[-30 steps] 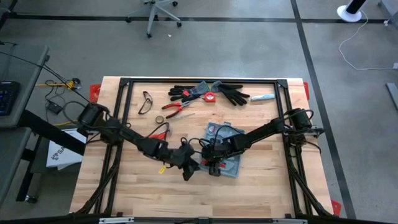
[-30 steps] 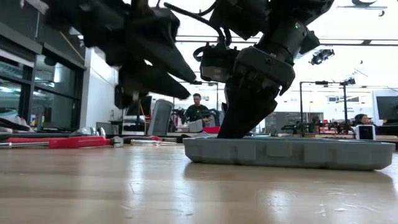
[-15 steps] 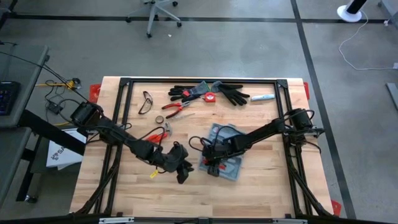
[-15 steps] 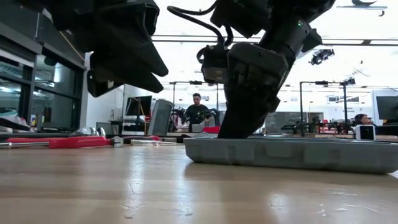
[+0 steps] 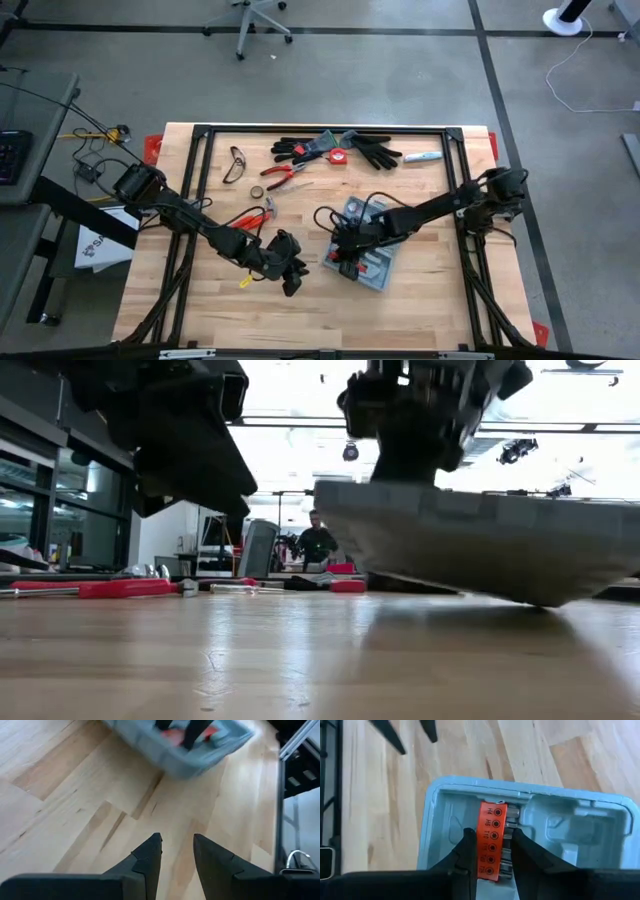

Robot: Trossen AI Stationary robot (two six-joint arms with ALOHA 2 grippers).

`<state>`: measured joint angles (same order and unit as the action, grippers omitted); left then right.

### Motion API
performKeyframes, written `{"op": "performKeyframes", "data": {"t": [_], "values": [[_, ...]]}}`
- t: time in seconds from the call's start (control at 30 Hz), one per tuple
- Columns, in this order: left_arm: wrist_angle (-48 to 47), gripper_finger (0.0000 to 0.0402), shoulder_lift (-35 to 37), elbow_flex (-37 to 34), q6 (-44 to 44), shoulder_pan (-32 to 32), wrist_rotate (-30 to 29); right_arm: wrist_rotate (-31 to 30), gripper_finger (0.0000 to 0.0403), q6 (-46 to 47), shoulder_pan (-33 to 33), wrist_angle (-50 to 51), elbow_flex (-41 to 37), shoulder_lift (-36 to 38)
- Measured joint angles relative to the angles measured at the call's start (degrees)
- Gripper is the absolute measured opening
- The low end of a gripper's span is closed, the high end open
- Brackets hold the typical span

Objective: Prefit tool cases
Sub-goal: Remove the set of screwdriver bits from the gray tool box

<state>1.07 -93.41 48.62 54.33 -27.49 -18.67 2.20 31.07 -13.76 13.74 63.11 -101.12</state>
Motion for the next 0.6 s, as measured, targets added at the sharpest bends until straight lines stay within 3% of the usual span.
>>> {"op": "performKeyframes", "data": {"t": [0.37, 0.5, 0.6], "values": [[-1.44, 0.0106, 0.0, -0.03, 0.02, -0.75, -0.51, -1.62, 0.0076, 0.18, 1.32, -2.77, -0.16, 1.42], [-1.73, 0.0106, 0.0, -0.05, 0.04, -0.76, -0.71, 2.31, 0.0076, 0.59, 2.98, -0.88, -0.76, 0.5], [-1.54, 0.0106, 0.0, -0.05, 0.24, -0.76, -0.75, 1.84, 0.0076, -0.12, 2.9, -5.51, 0.06, 2.12]]}}
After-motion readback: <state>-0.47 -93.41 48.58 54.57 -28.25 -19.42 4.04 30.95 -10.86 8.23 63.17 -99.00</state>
